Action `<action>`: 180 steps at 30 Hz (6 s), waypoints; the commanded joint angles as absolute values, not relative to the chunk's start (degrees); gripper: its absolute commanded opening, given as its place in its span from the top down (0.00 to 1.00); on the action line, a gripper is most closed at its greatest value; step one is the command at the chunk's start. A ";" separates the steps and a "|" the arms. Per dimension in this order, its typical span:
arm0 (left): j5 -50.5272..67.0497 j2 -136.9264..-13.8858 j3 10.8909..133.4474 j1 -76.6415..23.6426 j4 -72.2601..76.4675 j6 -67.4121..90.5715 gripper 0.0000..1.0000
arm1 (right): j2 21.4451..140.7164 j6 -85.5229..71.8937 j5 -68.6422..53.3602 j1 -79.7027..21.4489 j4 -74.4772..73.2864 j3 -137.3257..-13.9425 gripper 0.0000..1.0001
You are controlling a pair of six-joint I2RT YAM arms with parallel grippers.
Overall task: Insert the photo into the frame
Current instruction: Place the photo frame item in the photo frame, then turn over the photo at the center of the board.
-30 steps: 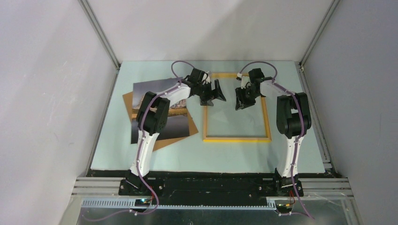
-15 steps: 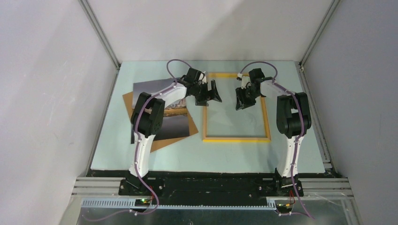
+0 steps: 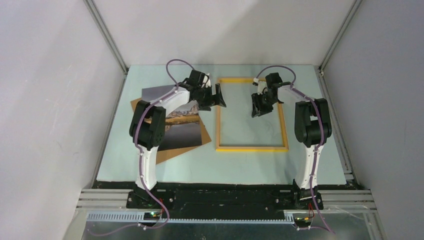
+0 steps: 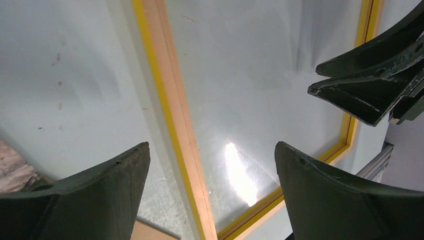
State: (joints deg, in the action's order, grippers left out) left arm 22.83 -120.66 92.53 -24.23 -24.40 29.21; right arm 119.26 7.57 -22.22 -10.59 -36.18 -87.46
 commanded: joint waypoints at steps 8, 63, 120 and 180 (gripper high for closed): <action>17.86 -108.23 88.71 -20.99 -28.86 19.56 0.00 | 113.80 7.96 -24.06 -9.20 -37.40 -89.86 0.32; 14.19 -104.98 76.18 18.89 -37.20 4.33 0.01 | 150.43 -22.55 -34.13 -32.51 -29.54 -136.93 0.16; 12.23 -106.14 72.87 16.71 -36.89 5.35 0.06 | 151.84 -35.03 -44.00 -31.35 -20.02 -129.18 0.19; 18.96 -108.63 69.79 11.93 -36.46 4.84 0.10 | 151.07 -29.19 -42.84 -32.55 -17.74 -131.57 0.20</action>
State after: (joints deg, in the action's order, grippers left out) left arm 16.97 -106.98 71.55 12.60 -36.51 4.56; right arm 153.34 -35.29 -48.34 -32.18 -12.93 -129.10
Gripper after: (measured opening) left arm 0.908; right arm 0.793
